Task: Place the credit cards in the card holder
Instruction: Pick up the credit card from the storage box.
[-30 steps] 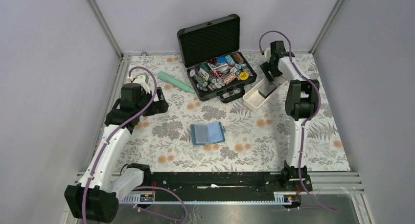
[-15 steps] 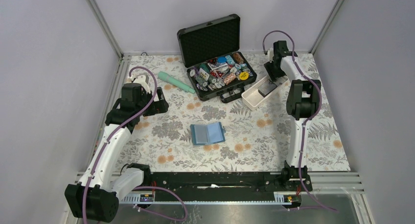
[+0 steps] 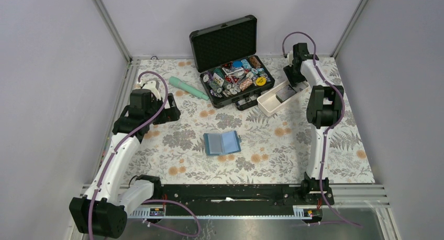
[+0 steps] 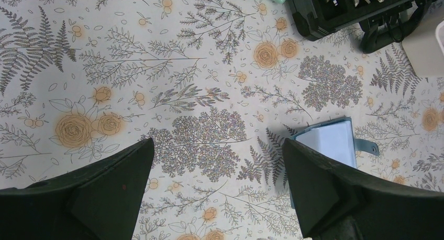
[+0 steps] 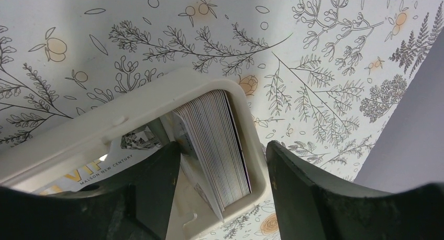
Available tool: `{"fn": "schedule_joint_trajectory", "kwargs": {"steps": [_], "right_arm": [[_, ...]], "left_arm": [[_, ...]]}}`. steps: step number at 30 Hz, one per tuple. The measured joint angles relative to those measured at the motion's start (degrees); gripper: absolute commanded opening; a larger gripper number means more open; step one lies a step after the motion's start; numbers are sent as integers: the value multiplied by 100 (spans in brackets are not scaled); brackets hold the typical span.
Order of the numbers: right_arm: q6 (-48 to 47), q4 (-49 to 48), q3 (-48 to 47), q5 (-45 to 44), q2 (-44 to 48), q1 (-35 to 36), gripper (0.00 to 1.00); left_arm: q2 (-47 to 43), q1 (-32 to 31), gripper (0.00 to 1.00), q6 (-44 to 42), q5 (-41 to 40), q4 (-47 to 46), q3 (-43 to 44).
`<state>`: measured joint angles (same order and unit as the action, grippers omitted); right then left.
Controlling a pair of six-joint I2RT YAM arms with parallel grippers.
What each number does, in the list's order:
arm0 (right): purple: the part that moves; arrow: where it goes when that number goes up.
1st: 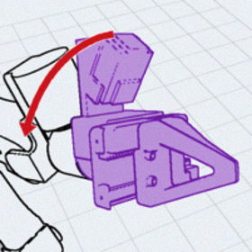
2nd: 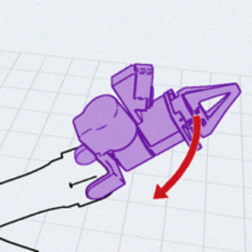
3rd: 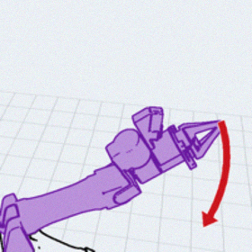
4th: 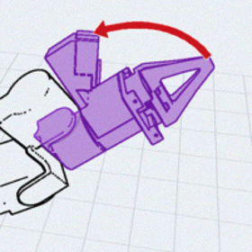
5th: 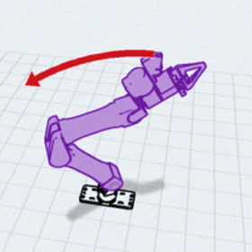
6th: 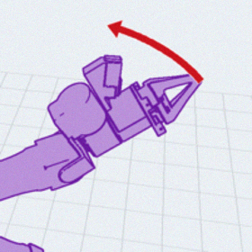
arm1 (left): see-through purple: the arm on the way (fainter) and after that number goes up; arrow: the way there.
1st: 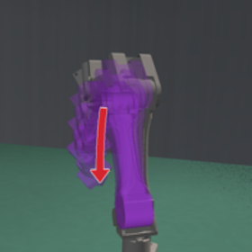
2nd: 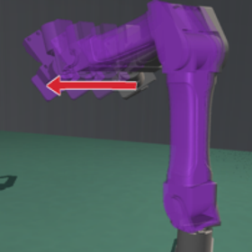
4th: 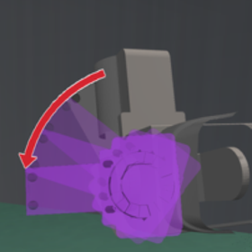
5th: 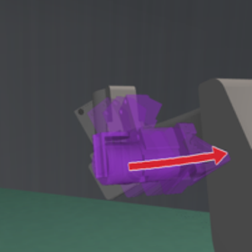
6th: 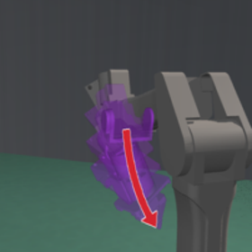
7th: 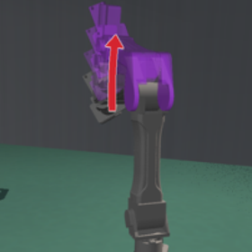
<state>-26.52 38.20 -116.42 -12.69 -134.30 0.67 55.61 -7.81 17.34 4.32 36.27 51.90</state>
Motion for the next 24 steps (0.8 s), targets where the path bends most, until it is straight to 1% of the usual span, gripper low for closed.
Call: {"fn": "schedule_joint_trajectory", "kwargs": {"steps": [15, 24], "right_arm": [[103, -310, 273, -164, 103, 4, 70], [199, -352, 297, -190, 118, 4, 69]], "left_arm": [[0, 0, 99, 0, 46, 0, 0], [0, 0, 99, 0, 66, 2, 0]]}}
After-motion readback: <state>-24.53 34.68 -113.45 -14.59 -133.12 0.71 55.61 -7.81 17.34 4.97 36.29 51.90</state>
